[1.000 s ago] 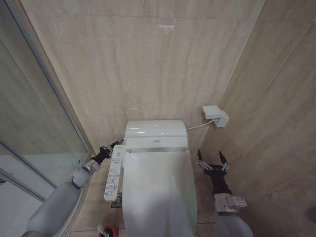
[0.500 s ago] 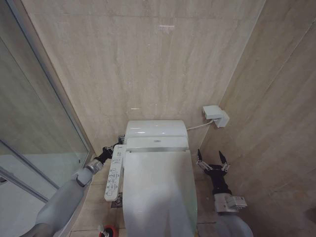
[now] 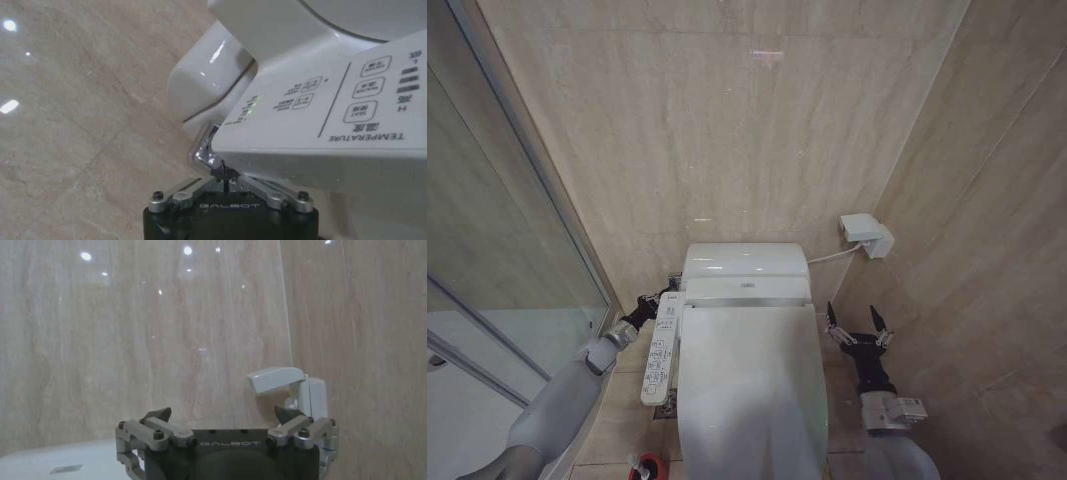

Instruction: Open the toilet lid, clean the toilet bowl with a toilet brush, close the toilet lid, and flush.

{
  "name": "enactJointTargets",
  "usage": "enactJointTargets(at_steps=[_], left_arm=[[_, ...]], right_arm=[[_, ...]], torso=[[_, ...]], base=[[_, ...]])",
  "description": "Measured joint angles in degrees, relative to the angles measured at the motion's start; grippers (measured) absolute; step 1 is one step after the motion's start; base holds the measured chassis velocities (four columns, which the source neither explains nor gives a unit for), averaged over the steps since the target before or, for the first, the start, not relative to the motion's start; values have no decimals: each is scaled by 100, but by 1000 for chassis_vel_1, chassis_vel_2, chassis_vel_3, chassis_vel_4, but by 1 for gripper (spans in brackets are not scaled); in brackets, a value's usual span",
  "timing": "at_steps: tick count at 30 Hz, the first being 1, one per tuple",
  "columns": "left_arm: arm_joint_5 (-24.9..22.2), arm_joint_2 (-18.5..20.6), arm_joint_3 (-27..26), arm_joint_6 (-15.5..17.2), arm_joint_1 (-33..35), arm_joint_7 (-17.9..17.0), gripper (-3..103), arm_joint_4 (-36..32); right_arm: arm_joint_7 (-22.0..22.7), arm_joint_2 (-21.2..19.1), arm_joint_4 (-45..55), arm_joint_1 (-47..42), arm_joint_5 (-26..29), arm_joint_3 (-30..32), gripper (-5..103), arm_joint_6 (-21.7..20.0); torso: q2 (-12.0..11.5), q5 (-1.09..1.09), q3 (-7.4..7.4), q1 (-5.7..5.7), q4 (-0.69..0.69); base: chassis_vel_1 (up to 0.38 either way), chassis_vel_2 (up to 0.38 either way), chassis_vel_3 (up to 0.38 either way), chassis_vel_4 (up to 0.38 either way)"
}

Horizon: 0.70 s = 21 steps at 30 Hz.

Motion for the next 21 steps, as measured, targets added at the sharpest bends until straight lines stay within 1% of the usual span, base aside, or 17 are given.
enactJointTargets(at_steps=[7,14,16,18,19,21], left_arm=[[8,-2,-20,4,1,4,0,-3],[-3,-3,-164,29,141,-22,0,-72],[-48,14,-269,97,284,-67,0,-145],[-145,66,-389,198,513,-128,0,-249],[-145,66,-389,198,513,-128,0,-249],[-215,112,-596,277,743,-192,0,-364]], right_arm=[[0,0,0,0,0,0,100,0],[0,0,0,0,0,0,100,0],[0,0,0,0,0,0,100,0],[0,0,0,0,0,0,100,0],[0,0,0,0,0,0,100,0],[0,0,0,0,0,0,100,0]], torso=[[0,-1,0,0,-1],[0,-1,-1,1,-7],[0,-1,-1,1,-9],[-1,-2,-1,2,-7],[-1,-2,-1,2,-7],[-1,-1,-1,2,-5]], base=[[0,0,0,0],[0,0,0,0],[0,0,0,0],[0,0,0,0],[0,0,0,0],[0,0,0,0]])
